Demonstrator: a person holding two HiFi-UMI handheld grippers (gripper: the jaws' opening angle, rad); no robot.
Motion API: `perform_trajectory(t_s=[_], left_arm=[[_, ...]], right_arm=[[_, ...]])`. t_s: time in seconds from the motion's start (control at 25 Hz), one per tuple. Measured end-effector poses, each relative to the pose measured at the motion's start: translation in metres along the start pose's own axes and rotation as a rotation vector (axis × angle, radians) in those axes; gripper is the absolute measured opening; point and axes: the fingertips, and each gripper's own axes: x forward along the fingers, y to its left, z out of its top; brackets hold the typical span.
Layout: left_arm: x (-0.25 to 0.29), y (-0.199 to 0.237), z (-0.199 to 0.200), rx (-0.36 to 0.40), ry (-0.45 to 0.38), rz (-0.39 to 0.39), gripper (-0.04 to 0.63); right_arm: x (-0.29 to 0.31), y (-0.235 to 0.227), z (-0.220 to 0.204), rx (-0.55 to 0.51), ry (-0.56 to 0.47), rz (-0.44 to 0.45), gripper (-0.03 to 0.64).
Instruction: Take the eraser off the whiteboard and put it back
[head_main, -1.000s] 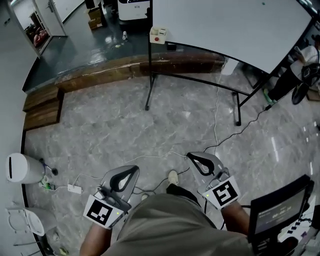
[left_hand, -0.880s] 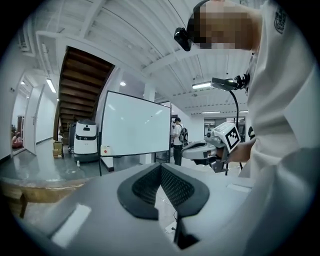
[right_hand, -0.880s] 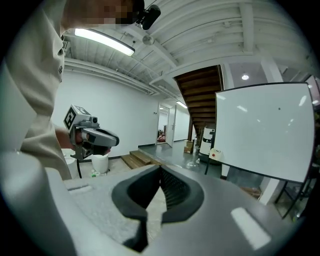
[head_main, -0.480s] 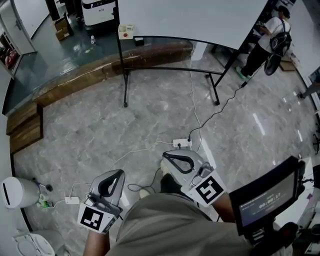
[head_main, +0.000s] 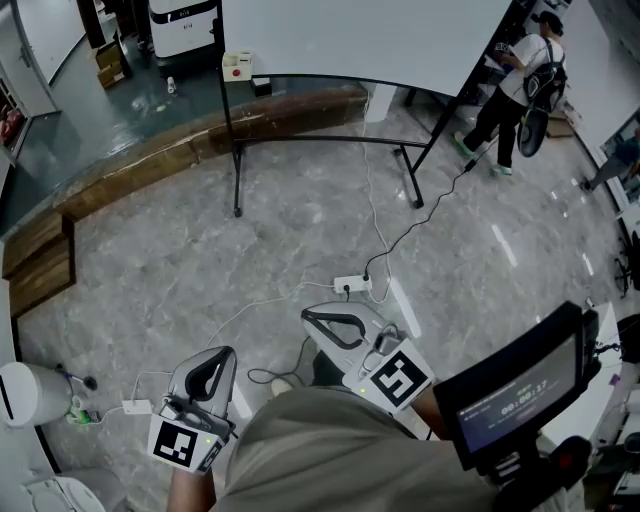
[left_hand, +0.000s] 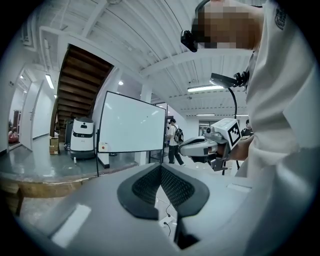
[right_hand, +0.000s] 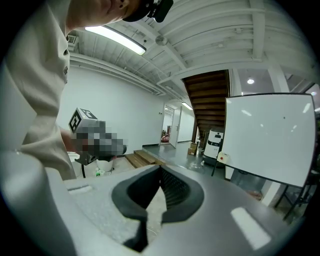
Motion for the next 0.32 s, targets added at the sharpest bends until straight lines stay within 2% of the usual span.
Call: perform_trajectory(t_s=[0.32], left_arm=[[-0.028, 0.012, 0.003, -0.002, 0.011, 0.018, 0.003]], right_arm=[[0.016, 0.027, 0.017, -0.022, -0.004, 0.032, 0.003]])
